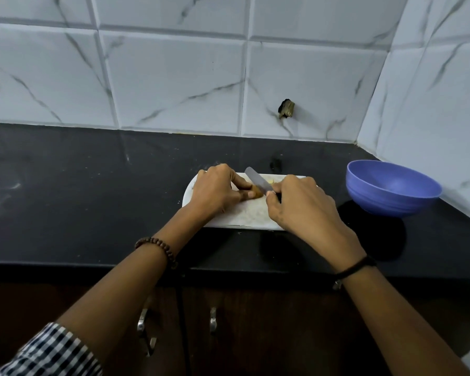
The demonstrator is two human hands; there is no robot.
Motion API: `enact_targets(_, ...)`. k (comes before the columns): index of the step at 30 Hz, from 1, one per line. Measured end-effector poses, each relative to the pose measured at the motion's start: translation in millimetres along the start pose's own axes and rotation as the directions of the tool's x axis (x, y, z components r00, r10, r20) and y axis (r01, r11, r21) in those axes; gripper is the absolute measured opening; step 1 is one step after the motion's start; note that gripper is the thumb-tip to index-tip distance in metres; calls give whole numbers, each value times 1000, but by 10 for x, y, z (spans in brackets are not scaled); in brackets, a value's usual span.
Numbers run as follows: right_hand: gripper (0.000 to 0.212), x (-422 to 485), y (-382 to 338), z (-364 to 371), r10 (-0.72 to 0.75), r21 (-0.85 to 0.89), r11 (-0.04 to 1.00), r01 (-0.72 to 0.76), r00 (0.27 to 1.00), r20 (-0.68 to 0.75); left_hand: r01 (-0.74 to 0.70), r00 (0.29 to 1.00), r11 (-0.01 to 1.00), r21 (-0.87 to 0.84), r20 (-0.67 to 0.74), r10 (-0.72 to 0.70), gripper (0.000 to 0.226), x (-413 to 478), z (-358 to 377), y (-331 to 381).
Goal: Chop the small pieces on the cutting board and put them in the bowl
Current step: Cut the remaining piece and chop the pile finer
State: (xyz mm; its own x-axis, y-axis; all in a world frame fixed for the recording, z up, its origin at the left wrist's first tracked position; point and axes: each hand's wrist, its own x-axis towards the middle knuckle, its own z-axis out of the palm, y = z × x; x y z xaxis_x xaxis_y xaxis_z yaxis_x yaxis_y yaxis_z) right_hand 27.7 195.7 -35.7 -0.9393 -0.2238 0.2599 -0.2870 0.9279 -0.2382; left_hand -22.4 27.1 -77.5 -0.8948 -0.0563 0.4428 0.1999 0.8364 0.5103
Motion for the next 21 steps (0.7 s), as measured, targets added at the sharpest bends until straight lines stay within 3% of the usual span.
enact_targets(5,11,-79,-62,-34,-32,-79,996,34,999,33,8,1000,1000,23,-14,-7,15,-8,8,20)
enact_targets(10,22,-332,-47,-83,-34,-137,989,55,988,150,24,1000,1000,10,-10,-24,14,5,-1,-5)
enact_targets(15,26,-434,-30,-260,-15,-189,980,64,968,250,-48,999,976,211,3,49,21,-19,41,12)
enact_targets(21,27,-525,40,-468,-34,-201,975,90,963,269,-59,997,932,357,-17,69,31,-30,81,12)
